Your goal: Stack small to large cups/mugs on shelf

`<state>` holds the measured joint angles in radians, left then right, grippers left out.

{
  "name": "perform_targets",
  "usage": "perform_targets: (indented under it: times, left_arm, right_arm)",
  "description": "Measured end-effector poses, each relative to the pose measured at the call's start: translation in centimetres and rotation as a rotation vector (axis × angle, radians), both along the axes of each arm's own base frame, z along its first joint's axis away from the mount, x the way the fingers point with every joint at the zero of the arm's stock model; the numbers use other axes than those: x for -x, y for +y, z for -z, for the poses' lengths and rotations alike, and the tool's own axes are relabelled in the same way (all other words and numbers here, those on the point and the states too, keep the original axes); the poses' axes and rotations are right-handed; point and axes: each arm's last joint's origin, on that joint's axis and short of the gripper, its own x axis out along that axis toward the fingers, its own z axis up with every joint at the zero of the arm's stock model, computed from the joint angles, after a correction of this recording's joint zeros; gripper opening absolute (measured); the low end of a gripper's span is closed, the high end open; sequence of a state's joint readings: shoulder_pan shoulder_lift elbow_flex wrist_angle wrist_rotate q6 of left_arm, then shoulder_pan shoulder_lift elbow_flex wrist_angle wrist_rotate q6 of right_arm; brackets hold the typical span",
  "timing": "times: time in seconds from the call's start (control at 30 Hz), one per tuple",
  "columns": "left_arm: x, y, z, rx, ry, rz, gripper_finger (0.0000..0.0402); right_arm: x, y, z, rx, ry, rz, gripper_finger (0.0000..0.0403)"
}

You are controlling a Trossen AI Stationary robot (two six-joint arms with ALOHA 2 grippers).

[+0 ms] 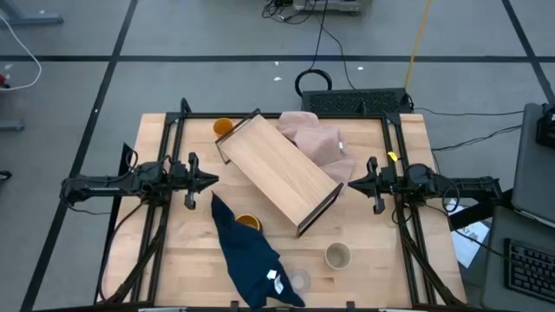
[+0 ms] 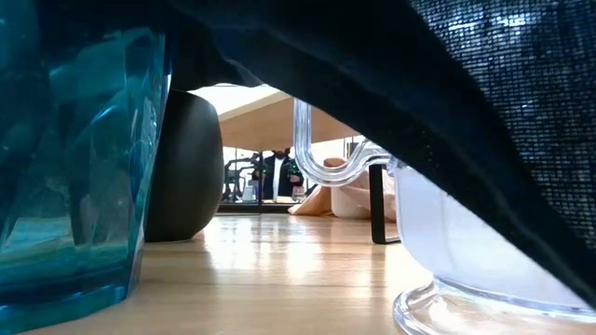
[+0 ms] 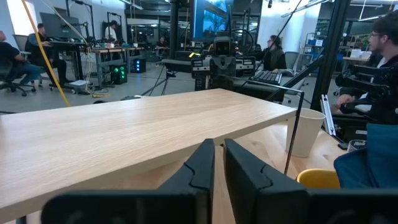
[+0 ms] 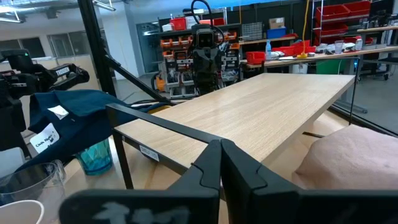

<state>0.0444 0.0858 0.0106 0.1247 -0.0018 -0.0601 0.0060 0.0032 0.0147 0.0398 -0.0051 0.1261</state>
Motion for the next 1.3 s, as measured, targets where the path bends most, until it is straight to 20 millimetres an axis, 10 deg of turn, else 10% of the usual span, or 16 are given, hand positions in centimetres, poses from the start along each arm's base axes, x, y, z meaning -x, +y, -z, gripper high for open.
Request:
perform_targets:
  times: [0.7, 1.3]
  left_arm:
    - [0.0, 0.0, -0.1, -0.003, -0.010, -0.007, 0.0037]
    - [1.9, 0.1, -5.2, 0.533, -0.607, 0.144, 0.0037]
  right_arm:
    - [0.2, 0.0, -1.6, -0.202, -0.166, -0.023, 0.0000]
    - [3.6, 0.0, -7.2, -0.572, -0.828, -0.273, 0.0000]
